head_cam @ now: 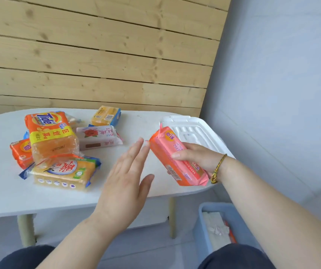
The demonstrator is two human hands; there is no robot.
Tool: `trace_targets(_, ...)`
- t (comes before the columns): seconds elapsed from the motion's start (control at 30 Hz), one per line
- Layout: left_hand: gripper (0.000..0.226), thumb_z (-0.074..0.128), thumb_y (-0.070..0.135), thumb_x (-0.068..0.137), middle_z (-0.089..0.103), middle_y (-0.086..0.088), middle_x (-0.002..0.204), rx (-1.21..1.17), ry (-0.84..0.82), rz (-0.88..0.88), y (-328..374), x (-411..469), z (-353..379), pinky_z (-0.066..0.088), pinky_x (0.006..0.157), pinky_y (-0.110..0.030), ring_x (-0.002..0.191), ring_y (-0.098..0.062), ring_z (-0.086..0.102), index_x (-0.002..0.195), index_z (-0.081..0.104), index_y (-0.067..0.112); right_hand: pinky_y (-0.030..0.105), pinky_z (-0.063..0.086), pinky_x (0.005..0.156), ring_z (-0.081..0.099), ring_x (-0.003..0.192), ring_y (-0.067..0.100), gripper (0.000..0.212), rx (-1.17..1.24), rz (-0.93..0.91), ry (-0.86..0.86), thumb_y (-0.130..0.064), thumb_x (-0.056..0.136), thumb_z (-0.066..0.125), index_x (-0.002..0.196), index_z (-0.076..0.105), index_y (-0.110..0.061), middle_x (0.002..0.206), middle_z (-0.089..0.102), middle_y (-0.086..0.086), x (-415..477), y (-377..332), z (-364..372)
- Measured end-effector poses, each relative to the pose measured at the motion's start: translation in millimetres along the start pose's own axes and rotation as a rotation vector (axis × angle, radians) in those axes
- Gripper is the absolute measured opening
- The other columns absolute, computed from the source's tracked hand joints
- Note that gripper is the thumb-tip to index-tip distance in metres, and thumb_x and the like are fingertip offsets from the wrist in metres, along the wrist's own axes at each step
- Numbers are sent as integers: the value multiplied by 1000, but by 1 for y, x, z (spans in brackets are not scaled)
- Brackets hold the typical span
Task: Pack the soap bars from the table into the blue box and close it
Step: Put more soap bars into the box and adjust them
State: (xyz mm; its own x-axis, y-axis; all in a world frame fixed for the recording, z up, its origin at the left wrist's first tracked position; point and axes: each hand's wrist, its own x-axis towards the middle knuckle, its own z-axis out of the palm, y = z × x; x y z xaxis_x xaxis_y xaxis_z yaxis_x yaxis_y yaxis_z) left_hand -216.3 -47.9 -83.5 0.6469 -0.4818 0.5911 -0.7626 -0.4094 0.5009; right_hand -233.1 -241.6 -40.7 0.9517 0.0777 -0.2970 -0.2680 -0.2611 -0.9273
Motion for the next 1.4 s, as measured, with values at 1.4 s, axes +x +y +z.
trace_targets(1.4,72,53,37,83,11,-4,154,398,-1466,654,31,-55,422,-9,112,-51,142,-21,-7,142,16,18,37,46,99,52,116,28,60,95,1044,547,-6,78,61,131,35,-14,128,52,11,-75,433,-47)
